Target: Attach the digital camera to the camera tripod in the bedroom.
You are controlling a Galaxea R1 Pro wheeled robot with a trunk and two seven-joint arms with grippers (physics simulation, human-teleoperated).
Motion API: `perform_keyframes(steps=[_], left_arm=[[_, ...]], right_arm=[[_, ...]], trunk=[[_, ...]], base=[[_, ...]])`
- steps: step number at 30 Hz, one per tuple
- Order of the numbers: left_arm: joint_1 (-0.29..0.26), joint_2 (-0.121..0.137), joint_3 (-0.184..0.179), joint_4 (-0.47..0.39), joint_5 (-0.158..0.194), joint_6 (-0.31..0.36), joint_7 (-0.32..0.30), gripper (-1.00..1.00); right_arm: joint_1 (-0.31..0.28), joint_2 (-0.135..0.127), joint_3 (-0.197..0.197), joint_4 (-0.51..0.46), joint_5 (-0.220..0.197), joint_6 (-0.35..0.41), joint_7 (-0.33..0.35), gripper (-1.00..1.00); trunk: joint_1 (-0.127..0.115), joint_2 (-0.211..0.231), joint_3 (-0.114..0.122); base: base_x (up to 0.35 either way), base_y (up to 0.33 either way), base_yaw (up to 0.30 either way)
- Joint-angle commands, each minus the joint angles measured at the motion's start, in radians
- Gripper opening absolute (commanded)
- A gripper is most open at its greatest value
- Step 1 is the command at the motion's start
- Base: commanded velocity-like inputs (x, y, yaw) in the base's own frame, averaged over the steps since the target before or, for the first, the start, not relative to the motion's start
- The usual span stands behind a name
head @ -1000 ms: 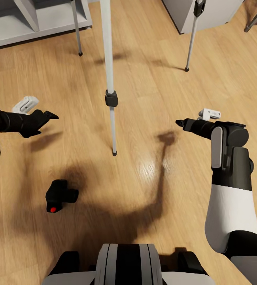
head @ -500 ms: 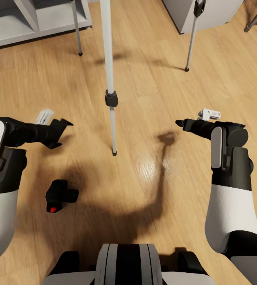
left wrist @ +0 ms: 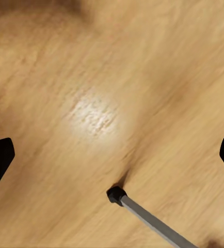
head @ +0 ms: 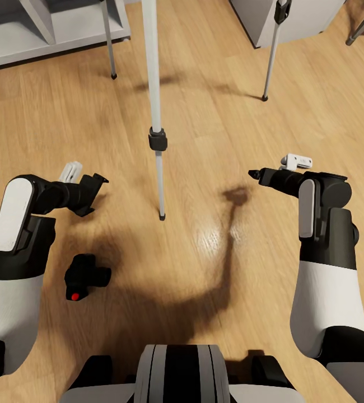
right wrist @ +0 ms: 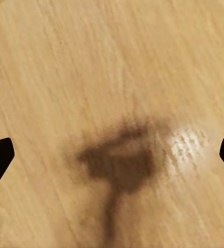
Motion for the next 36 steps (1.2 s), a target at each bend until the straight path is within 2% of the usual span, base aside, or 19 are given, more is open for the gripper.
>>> perform_keyframes(steps=[1,4,6,7,8,11,12,14,15,17,18,20,25,28,30,32,33,35,36], left_arm=[[-0.001,0.000,-0.002,-0.001,-0.009,0.001,0.003,1.00],[-0.001,0.000,-0.002,-0.001,-0.024,-0.024,-0.003,1.00],[0.002,0.001,0.001,0.000,-0.029,-0.069,-0.011,1.00],[0.002,0.001,0.001,0.000,-0.029,-0.069,-0.011,1.00],[0.003,0.003,0.001,0.000,-0.027,-0.103,-0.013,1.00],[0.007,0.027,-0.002,0.000,0.006,-0.243,-0.012,1.00],[0.007,0.027,-0.002,0.000,0.006,-0.243,-0.012,1.00],[0.011,0.055,-0.016,-0.001,0.040,-0.344,-0.008,1.00],[0.011,0.055,-0.016,-0.001,0.040,-0.344,-0.008,1.00],[0.013,0.079,-0.042,-0.001,0.067,-0.425,-0.004,1.00],[0.013,0.079,-0.042,-0.001,0.067,-0.425,-0.004,1.00],[0.012,0.085,-0.057,-0.001,0.083,-0.481,0.002,1.00],[0.010,0.068,-0.044,0.000,0.084,-0.534,0.006,1.00],[0.010,0.046,-0.003,-0.001,0.056,-0.562,0.005,1.00],[0.011,0.040,0.006,-0.001,0.048,-0.572,0.001,1.00],[0.014,0.029,0.020,-0.001,0.036,-0.615,-0.009,1.00],[0.014,0.029,0.020,-0.001,0.036,-0.615,-0.009,1.00],[0.019,0.010,0.031,-0.001,0.028,-0.700,-0.017,1.00],[0.019,0.010,0.031,-0.001,0.028,-0.700,-0.017,1.00]], right_arm=[[-0.001,0.001,-0.002,-0.001,-0.004,0.004,0.001,1.00],[-0.001,0.001,-0.002,-0.001,-0.004,0.004,0.001,1.00],[-0.001,0.001,-0.002,-0.001,-0.004,0.004,0.001,1.00],[-0.001,0.001,-0.002,-0.001,-0.004,0.004,0.001,1.00],[-0.001,0.001,-0.002,-0.001,-0.004,0.004,0.001,1.00],[-0.001,0.001,-0.002,0.000,-0.004,0.004,0.001,1.00],[-0.001,0.001,-0.002,0.000,-0.004,0.004,0.001,1.00],[-0.001,0.001,-0.002,0.000,-0.004,0.004,0.001,1.00],[-0.001,0.001,-0.002,0.000,-0.004,0.004,0.001,1.00],[-0.001,0.001,-0.002,0.000,-0.004,0.004,0.001,1.00],[-0.001,0.001,-0.002,0.000,-0.004,0.004,0.001,1.00],[-0.001,0.001,-0.002,0.000,-0.004,0.004,0.001,1.00],[-0.001,0.001,-0.002,0.000,-0.004,0.004,0.001,1.00],[-0.001,0.001,-0.002,0.000,-0.004,0.004,0.001,1.00],[-0.001,0.001,-0.002,0.000,-0.004,0.004,0.001,1.00],[-0.001,0.001,-0.002,0.000,-0.004,0.004,0.001,1.00],[-0.001,0.001,-0.002,0.000,-0.004,0.004,0.001,1.00],[-0.001,0.001,-0.002,0.000,-0.004,0.004,0.001,1.00],[-0.001,0.001,-0.002,0.000,-0.004,0.004,0.001,1.00]], trunk=[[0.000,0.000,-0.001],[0.000,0.000,-0.001],[0.000,0.000,-0.001],[0.000,0.000,-0.001],[0.000,0.000,-0.001],[0.000,0.000,-0.001],[0.000,0.000,-0.001],[0.000,0.000,-0.001],[0.000,0.000,-0.001],[0.000,0.000,-0.001],[0.000,0.000,-0.001],[0.000,0.000,-0.001],[0.000,0.000,-0.001],[0.000,0.000,-0.001],[0.000,0.000,-0.001],[0.000,0.000,-0.001],[0.000,0.000,-0.001],[0.000,0.000,-0.001],[0.000,0.000,-0.001]], base=[[0.000,0.000,0.000],[0.000,0.000,0.000],[0.000,0.000,0.000],[0.000,0.000,0.000],[0.000,0.000,0.000],[0.000,0.000,0.000],[0.000,0.000,0.000],[0.000,0.000,0.000],[0.000,0.000,0.000],[0.000,0.000,0.000],[0.000,0.000,0.000],[0.000,0.000,0.000],[0.000,0.000,0.000],[0.000,0.000,0.000],[0.000,0.000,0.000],[0.000,0.000,0.000],[0.000,0.000,0.000],[0.000,0.000,0.000],[0.000,0.000,0.000]])
